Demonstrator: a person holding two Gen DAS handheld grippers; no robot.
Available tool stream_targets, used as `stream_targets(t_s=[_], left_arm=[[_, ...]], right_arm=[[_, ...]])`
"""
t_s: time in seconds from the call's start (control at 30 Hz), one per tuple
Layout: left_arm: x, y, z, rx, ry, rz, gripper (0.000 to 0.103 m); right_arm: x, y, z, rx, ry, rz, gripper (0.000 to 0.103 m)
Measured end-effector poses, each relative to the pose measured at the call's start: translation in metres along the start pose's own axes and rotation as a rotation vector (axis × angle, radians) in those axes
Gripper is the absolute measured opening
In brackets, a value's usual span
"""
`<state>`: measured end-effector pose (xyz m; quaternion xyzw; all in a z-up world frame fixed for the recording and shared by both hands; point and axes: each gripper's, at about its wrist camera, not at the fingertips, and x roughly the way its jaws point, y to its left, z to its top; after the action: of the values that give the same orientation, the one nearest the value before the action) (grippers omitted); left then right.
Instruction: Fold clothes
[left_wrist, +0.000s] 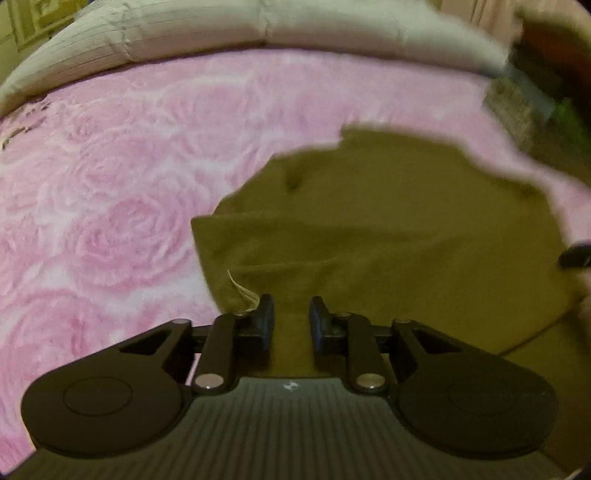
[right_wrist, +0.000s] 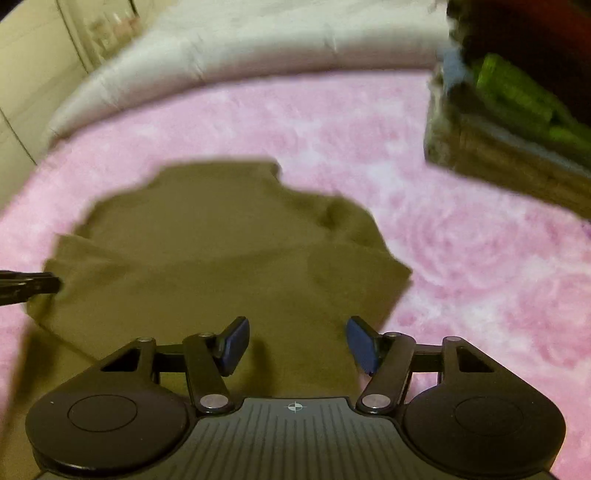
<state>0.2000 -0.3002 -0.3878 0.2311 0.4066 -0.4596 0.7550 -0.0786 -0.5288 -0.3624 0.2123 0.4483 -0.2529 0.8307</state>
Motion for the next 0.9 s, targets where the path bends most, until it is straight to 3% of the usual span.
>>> stream_targets(t_s=[0.07, 0.17, 0.27, 0.4, 0.53, 0.6, 0.73, 0.77, 0.8, 0.83, 0.9], left_arm=[[-0.001, 0.008, 0.012, -0.044, -0.018, 0.016, 0.019], [-0.016, 0.020, 0.027, -0.113, -0.092, 0.034, 0.019], [0.010, 0.015, 0.054, -0.094, -0.041, -0.036, 0.019], [0.048, 0.006, 0.092, -0.061, 0.037, -0.138, 0.024], [0.085, -0.002, 0.130, -0.027, 0.116, -0.239, 0.034], [0.104, -0.006, 0.148, -0.010, 0.155, -0.289, 0.037], [0.133, -0.002, 0.161, -0.072, 0.202, -0.369, 0.040], [0.135, 0.002, 0.163, -0.091, 0.202, -0.394, 0.036], [0.137, 0.007, 0.163, -0.109, 0.195, -0.415, 0.031], [0.137, 0.010, 0.165, -0.117, 0.186, -0.433, 0.010], [0.134, 0.014, 0.163, -0.109, 0.151, -0.475, 0.005]], right_arm=[[0.006, -0.006, 0.009, 0.030, -0.022, -0.037, 0.063], [-0.012, -0.012, 0.029, 0.079, -0.108, -0.015, 0.063], [-0.009, -0.015, 0.052, 0.075, -0.121, 0.026, 0.063], [0.024, -0.014, 0.090, 0.064, -0.082, 0.104, 0.063], [0.082, -0.018, 0.130, 0.241, 0.027, 0.308, 0.063], [0.104, -0.016, 0.140, 0.278, 0.073, 0.333, 0.063], [0.127, -0.015, 0.154, 0.305, 0.120, 0.379, 0.061], [0.129, -0.016, 0.157, 0.302, 0.120, 0.391, 0.033], [0.131, -0.017, 0.158, 0.298, 0.123, 0.396, 0.021], [0.133, -0.019, 0.158, 0.302, 0.132, 0.388, 0.010], [0.130, -0.023, 0.156, 0.296, 0.101, 0.391, 0.008]])
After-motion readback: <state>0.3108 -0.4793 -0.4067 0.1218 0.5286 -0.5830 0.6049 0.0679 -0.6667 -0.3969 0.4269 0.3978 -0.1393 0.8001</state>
